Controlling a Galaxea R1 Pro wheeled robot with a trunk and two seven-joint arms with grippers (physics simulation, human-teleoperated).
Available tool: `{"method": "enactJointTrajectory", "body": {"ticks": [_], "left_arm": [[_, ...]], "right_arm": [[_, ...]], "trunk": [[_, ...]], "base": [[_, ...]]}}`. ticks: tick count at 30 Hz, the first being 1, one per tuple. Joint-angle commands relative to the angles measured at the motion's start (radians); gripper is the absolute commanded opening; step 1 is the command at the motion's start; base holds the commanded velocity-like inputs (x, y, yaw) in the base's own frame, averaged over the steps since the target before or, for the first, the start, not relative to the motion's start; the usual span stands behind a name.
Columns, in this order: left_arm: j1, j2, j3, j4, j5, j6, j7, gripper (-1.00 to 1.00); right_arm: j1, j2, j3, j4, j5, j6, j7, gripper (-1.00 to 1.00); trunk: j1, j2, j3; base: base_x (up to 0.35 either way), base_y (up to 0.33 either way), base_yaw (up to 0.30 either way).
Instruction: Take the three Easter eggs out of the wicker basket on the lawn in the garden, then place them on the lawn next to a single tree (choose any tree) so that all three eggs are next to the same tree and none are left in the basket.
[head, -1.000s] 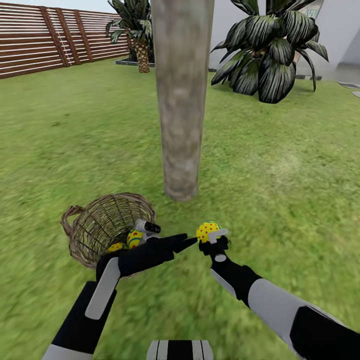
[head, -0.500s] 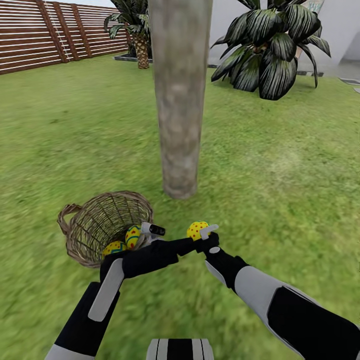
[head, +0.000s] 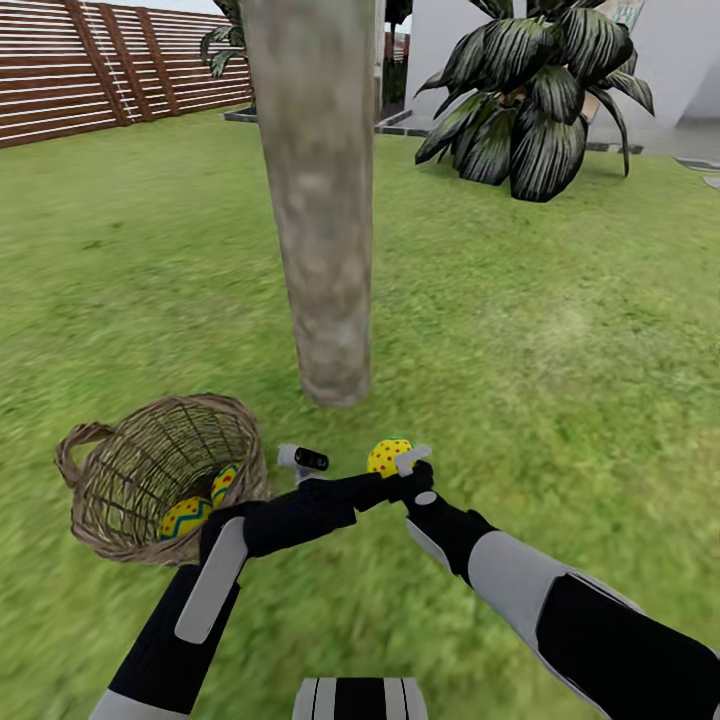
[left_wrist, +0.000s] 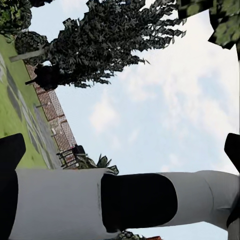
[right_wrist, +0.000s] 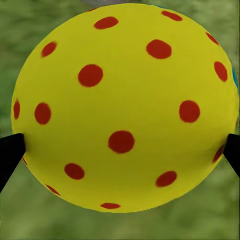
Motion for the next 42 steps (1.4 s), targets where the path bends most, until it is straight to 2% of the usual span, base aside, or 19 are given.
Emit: {"method": "enactJointTrajectory", "body": {"ticks": [1,12,16,21,26,31,36,42], "left_arm": [[0.0,0.0,0.0,0.001,0.002,0.004,-0.002,1.0],[0.001,0.0,-0.001,0.0,0.004,0.001,-0.002,1.0],[0.007,-0.001,-0.035,-0.002,0.004,-0.004,-0.002,1.0],[0.008,-0.001,-0.04,-0.002,0.005,-0.005,-0.002,1.0],[0.009,-0.002,-0.062,-0.011,0.005,-0.005,-0.002,1.0],[0.009,0.006,-0.06,-0.019,0.005,0.002,-0.009,1.0],[0.008,0.011,-0.058,-0.037,0.005,0.003,-0.07,1.0],[0.008,0.012,-0.058,-0.037,0.005,0.007,-0.073,1.0]], "right_arm": [[-0.001,0.0,0.008,-0.001,-0.01,-0.003,-0.007,-1.0],[-0.001,-0.002,0.008,-0.013,-0.01,-0.002,-0.01,-1.0],[-0.001,-0.003,0.006,-0.013,-0.01,0.0,-0.009,-1.0],[-0.001,-0.003,0.005,-0.013,-0.01,-0.001,-0.008,-1.0],[-0.002,-0.004,0.005,-0.014,-0.01,-0.002,-0.008,-1.0],[-0.002,-0.004,0.003,-0.012,-0.013,-0.001,-0.009,-1.0],[-0.003,-0.003,-0.002,-0.011,-0.018,-0.002,-0.011,-1.0],[-0.021,-0.001,-0.004,-0.002,-0.023,0.01,-0.027,-1.0]], "trunk": [[0.0,0.0,-0.001],[0.0,0.0,-0.005],[0.001,-0.001,-0.013],[0.001,-0.001,-0.013],[0.003,-0.002,-0.032],[0.005,-0.003,-0.052],[0.008,-0.004,-0.071],[0.01,-0.006,-0.094]], "base": [[0.045,-0.022,0.126],[0.003,-0.002,0.196],[0.0,0.0,0.004],[0.0,0.0,0.0],[0.0,0.0,0.0],[0.0,0.0,0.0],[0.0,0.0,0.0],[0.0,0.0,0.0]]}}
